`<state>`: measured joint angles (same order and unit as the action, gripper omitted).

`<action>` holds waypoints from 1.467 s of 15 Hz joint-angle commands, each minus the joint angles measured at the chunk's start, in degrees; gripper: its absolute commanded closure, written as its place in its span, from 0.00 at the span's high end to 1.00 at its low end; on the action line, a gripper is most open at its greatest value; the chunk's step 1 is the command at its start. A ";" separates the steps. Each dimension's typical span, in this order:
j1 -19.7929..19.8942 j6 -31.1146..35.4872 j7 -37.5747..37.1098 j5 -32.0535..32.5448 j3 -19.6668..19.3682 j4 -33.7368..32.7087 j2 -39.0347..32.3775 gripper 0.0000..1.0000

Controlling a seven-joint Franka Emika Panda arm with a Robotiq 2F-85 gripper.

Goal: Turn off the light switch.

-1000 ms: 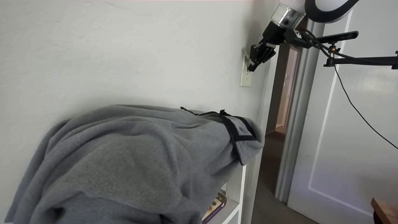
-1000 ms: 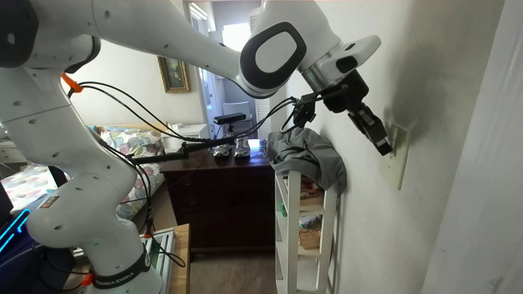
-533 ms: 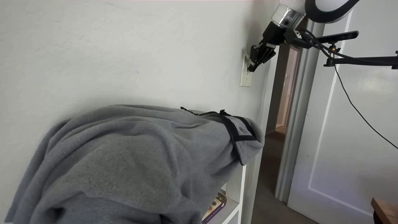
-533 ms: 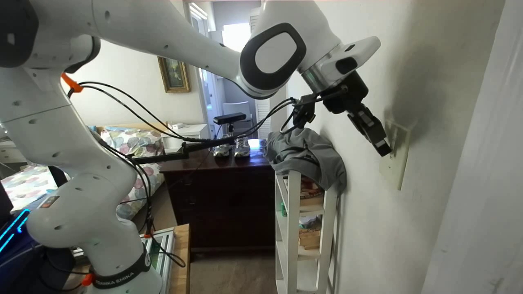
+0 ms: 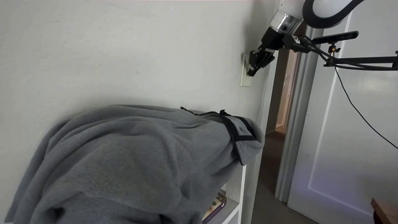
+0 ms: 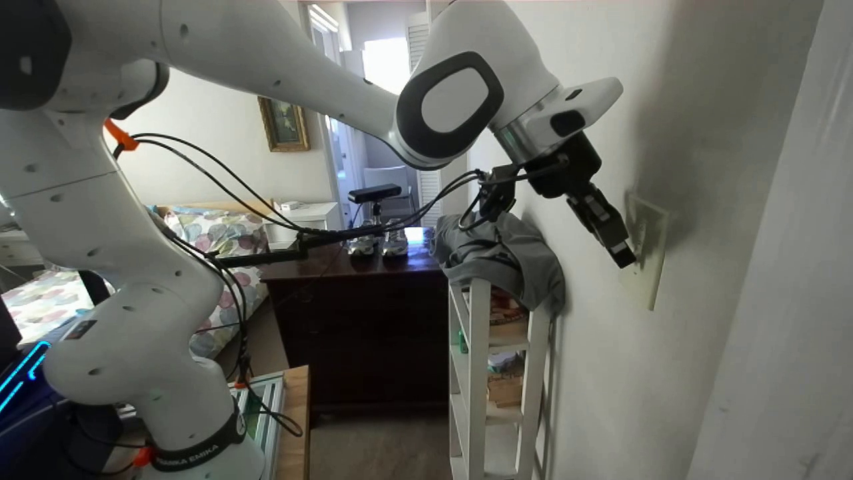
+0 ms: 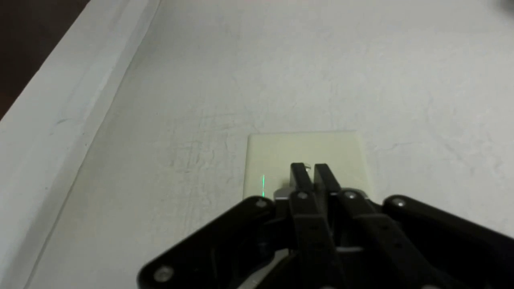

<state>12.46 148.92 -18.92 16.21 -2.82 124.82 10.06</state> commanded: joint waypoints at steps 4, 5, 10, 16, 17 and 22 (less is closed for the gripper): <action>-1.39 -4.54 0.94 -0.89 -0.08 2.40 1.66 0.47; -1.82 -5.40 1.50 -1.40 -0.06 2.85 2.15 0.54; -4.15 -14.71 1.68 -3.73 0.56 2.82 5.23 0.88; -7.14 -29.98 3.50 -10.14 1.08 0.29 9.89 1.00; -7.55 -31.45 3.86 -11.19 1.14 -0.07 10.64 1.00; -8.01 -38.70 2.46 -12.71 2.06 -2.72 12.95 1.00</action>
<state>4.62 115.20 -16.64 5.62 -1.24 123.94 21.48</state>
